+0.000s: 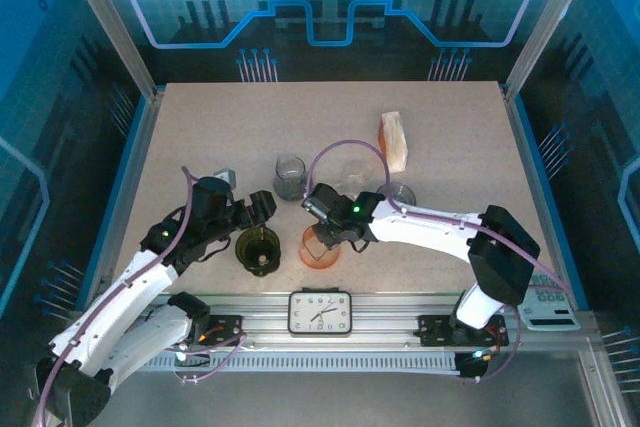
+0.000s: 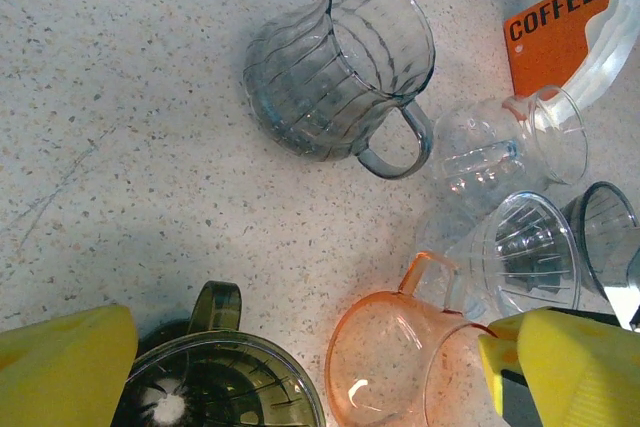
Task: Place the coffee filter in the dripper
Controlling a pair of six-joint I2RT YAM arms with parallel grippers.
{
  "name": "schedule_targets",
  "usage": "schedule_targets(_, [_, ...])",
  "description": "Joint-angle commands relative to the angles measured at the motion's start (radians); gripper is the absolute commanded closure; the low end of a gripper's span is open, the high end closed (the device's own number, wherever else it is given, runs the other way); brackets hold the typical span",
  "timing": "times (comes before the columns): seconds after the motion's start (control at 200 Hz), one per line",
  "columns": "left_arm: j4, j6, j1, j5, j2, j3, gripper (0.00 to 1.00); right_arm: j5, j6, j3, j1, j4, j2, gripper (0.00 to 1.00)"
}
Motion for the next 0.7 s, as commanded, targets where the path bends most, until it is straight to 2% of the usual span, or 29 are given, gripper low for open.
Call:
schedule_targets(0.0, [-0.011,-0.01,0.008,0.018,-0.012,-0.018,0.01,-0.005,0.002,-0.021,0.014,0.042,-0.05,0.75])
schedule_targets(0.245, [-0.004,-0.018,0.007,0.026,0.0,-0.016,0.01,0.025,0.019,-0.068,0.013,0.086,-0.154,0.52])
schedule_targets(0.47, [0.007,-0.026,0.008,0.025,0.01,-0.027,0.01,0.079,0.187,-0.14,-0.083,-0.003,-0.257,0.47])
schedule_targets(0.695, [0.009,-0.025,0.007,0.017,0.012,-0.03,0.01,-0.018,0.322,-0.271,-0.232,0.016,-0.348,0.46])
